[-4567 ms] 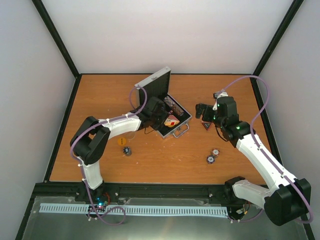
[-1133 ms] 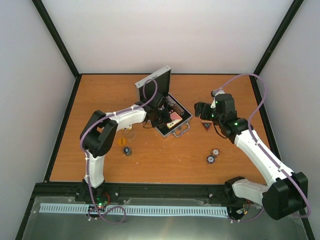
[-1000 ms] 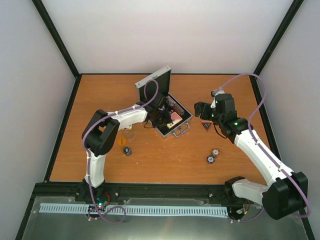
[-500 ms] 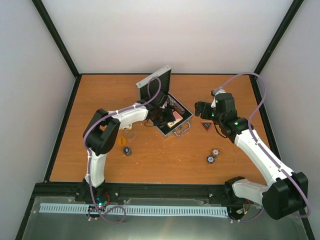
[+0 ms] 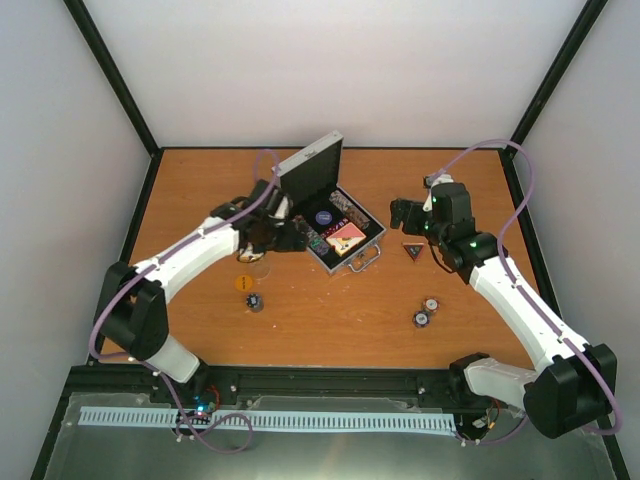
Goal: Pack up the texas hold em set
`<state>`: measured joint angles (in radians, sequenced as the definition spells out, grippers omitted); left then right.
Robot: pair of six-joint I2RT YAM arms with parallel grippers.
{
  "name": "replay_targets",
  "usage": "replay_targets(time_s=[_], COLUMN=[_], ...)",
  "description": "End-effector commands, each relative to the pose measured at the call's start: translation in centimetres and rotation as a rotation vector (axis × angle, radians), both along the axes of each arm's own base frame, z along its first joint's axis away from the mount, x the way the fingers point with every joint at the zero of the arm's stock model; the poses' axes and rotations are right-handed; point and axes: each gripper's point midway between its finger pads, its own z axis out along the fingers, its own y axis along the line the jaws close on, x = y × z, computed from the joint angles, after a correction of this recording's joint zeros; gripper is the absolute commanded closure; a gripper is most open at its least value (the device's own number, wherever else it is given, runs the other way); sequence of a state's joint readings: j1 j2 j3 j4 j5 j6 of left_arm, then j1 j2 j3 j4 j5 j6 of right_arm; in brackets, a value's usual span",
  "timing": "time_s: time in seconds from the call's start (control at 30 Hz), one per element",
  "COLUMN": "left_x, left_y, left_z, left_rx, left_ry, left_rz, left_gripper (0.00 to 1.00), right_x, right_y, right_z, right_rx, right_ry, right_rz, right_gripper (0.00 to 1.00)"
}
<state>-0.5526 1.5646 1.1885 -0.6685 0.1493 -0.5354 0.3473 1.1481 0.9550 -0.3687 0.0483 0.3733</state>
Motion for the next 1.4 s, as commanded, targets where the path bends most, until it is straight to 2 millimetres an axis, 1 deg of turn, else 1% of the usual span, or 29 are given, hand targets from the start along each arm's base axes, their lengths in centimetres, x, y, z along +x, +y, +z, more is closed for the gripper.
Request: replay_targets(time_s=[0.0, 0.07, 0.1, 0.17, 0.27, 0.4, 0.47, 0.53, 0.67, 0.8, 0.9, 1.1, 1.23, 1.37], left_x=[1.3, 2.2, 2.6, 3.5, 4.6, 5.9, 6.3, 6.5, 6.7, 6.6, 6.9, 7.2, 6.9, 6.8], left_y=[8.7, 11.5, 12.5, 13.6, 13.5, 13.7, 13.6, 13.4, 13.4, 13.8, 13.1, 12.5, 12.9, 13.3], left_z=[-0.7, -1.6, -2.2, -3.4, -4.8, -5.7, -6.2, -6.6, -7.2, -7.8, -7.8, -9.1, -9.9, -10.2], left_rx=[0.208, 0.210, 0.199, 0.148, 0.122, 0.145, 0.142, 0.136, 0.153, 0.196, 0.196, 0.292, 0.355, 0.381], left_ry=[0.030, 0.081, 0.105, 0.141, 0.173, 0.170, 0.178, 0.184, 0.187, 0.194, 0.186, 0.196, 0.213, 0.218], left_rz=[0.141, 0.212, 0.237, 0.259, 0.240, 0.219, 0.203, 0.192, 0.174, 0.174, 0.157, 0.134, 0.146, 0.157], left_gripper=[0.00, 0.00, 0.00, 0.00, 0.00, 0.00, 0.00, 0.00, 0.00, 0.00, 0.00, 0.00, 0.01, 0.05], right_x=[0.8, 0.7, 0.7, 0.7, 0.7, 0.6, 0.4, 0.4, 0.5, 0.6, 0.8, 0.8, 0.8, 0.8], right_y=[-0.1, 0.0, 0.0, 0.0, -0.1, -0.5, -0.6, -0.6, -0.5, -0.1, -0.1, 0.1, -0.1, -0.2], right_z=[1.5, 1.4, 1.5, 1.6, 1.9, 2.6, 2.7, 2.5, 2.0, 2.1, 2.0, 1.7, 1.7, 1.7], right_rx=[0.005, 0.012, 0.016, 0.021, 0.027, 0.030, 0.026, 0.020, 0.038, 0.052, 0.045, 0.057, 0.051, 0.048], right_ry=[-0.038, -0.033, -0.033, -0.035, -0.039, -0.050, -0.052, -0.048, -0.032, -0.030, -0.029, -0.020, -0.020, -0.020], right_rz=[-0.007, -0.008, -0.008, -0.012, -0.017, -0.038, -0.039, -0.037, -0.044, -0.032, -0.031, -0.029, -0.035, -0.040], right_gripper=[0.03, 0.02, 0.01, 0.01, 0.00, 0.00, 0.00, 0.00, 0.00, 0.00, 0.00, 0.00, 0.00, 0.00])
